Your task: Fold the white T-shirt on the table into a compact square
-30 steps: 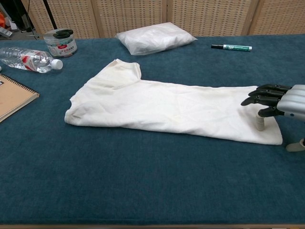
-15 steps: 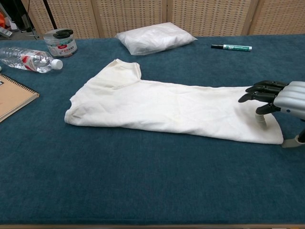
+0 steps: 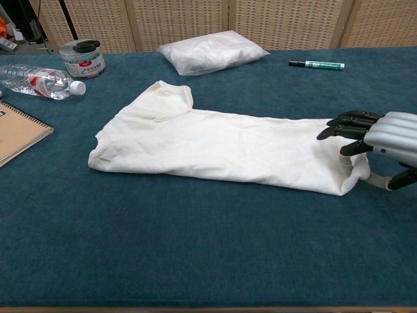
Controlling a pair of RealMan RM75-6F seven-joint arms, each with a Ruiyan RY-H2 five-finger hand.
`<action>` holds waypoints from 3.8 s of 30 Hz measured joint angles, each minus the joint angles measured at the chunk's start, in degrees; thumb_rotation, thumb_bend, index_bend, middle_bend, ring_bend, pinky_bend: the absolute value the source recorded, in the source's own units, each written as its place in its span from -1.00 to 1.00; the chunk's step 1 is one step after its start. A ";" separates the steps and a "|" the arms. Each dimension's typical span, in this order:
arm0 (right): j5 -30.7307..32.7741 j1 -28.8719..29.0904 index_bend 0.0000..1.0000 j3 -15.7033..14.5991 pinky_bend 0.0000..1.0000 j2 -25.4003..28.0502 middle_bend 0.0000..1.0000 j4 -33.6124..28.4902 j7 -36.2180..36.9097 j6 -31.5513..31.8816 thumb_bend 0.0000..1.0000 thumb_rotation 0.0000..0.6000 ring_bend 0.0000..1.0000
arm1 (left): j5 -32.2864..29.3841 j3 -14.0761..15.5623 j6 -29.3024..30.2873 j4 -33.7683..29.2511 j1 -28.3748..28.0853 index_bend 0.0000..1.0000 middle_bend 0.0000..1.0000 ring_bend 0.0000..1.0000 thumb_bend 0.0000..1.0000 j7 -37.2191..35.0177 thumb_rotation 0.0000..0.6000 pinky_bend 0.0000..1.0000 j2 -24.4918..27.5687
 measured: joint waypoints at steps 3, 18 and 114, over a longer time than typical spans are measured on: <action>-0.03 0.17 0.17 -0.06 -1.00 -0.44 -0.73 0.40 0.23 -0.08 0.24 1.00 -1.00 | 0.03 -0.06 0.01 0.04 0.03 -1.00 -1.00 -1.00 -0.60 -0.03 1.00 -1.00 0.00; -0.43 -0.47 0.32 -0.72 -1.00 -1.45 -0.72 3.10 2.21 2.31 0.24 1.00 -1.00 | 0.47 -0.15 -0.09 0.02 0.19 -1.00 -1.00 -1.00 -0.60 -0.48 1.00 -1.00 0.11; 0.98 1.21 0.43 7.46 -1.00 5.47 -0.70 -24.59 -14.37 -2.29 0.24 1.00 -1.00 | 4.07 0.60 -0.55 -1.68 0.69 -1.00 -1.00 -1.00 -0.60 -4.26 1.00 -1.00 1.70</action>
